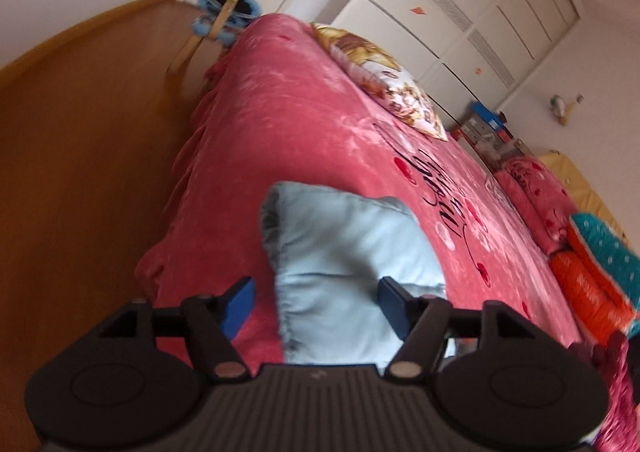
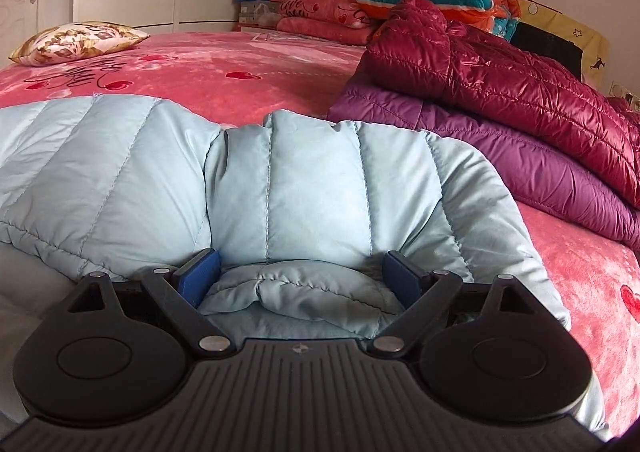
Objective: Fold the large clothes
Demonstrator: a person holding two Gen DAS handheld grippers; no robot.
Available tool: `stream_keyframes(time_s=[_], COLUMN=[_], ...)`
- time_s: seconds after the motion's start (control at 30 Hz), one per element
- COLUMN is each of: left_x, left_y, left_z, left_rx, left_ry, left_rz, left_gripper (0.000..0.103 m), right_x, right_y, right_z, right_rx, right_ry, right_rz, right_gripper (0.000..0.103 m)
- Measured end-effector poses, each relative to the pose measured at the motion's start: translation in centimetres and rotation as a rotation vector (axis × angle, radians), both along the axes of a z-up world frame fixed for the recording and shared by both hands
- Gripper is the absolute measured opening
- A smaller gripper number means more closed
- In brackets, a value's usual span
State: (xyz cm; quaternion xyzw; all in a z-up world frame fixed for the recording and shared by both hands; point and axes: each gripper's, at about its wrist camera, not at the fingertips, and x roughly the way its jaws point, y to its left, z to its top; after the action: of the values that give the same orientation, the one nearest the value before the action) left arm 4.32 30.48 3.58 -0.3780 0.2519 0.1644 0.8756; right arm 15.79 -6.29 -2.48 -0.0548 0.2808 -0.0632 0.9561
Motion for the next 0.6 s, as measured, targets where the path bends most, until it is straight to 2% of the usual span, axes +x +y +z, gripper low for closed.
stream_keyframes(time_s=[0.07,0.17,0.2,0.27,0.3,0.37,0.47,0.6], left_x=[0.0,0.3,0.4,0.8,0.9,1.0,0.9,0.3], left_y=[0.3,0.4,0.2,-0.3,-0.5,-0.6,-0.9,-1.0], left_z=[-0.4,-0.8,-0.7,-0.5,-0.4,-0.4,0.1,1.1], left_rx=[-0.021,-0.063,-0.055,-0.015,-0.007,-0.006,0.009,0.009], left_ry=[0.011,-0.002,-0.002,0.004,0.003,-0.004,-0.012,-0.047], left_rz=[0.023,-0.005,-0.014,-0.028,-0.036,-0.044,-0.047,-0.044], left_gripper=[0.073,0.071,0.068,0.043,0.038,0.017,0.007,0.006], right_x=[0.1,0.7,0.8,0.8,0.8,0.9,0.9,0.9], right_y=[0.0,-0.5,-0.6,-0.5,-0.5,-0.5,-0.5,-0.6], right_z=[-0.1,-0.1,-0.1,-0.1,-0.2,-0.1,-0.1,-0.1], right_rx=[0.003,0.005,0.006,0.008,0.008,0.008,0.006,0.011], right_ry=[-0.003,-0.006,-0.007,-0.009,-0.010,-0.010,-0.011,-0.009], right_rz=[-0.001,-0.003,-0.003,-0.004,-0.005,-0.005,-0.006,-0.006], right_gripper=[0.103,0.103,0.103,0.103,0.103,0.103,0.103,0.103])
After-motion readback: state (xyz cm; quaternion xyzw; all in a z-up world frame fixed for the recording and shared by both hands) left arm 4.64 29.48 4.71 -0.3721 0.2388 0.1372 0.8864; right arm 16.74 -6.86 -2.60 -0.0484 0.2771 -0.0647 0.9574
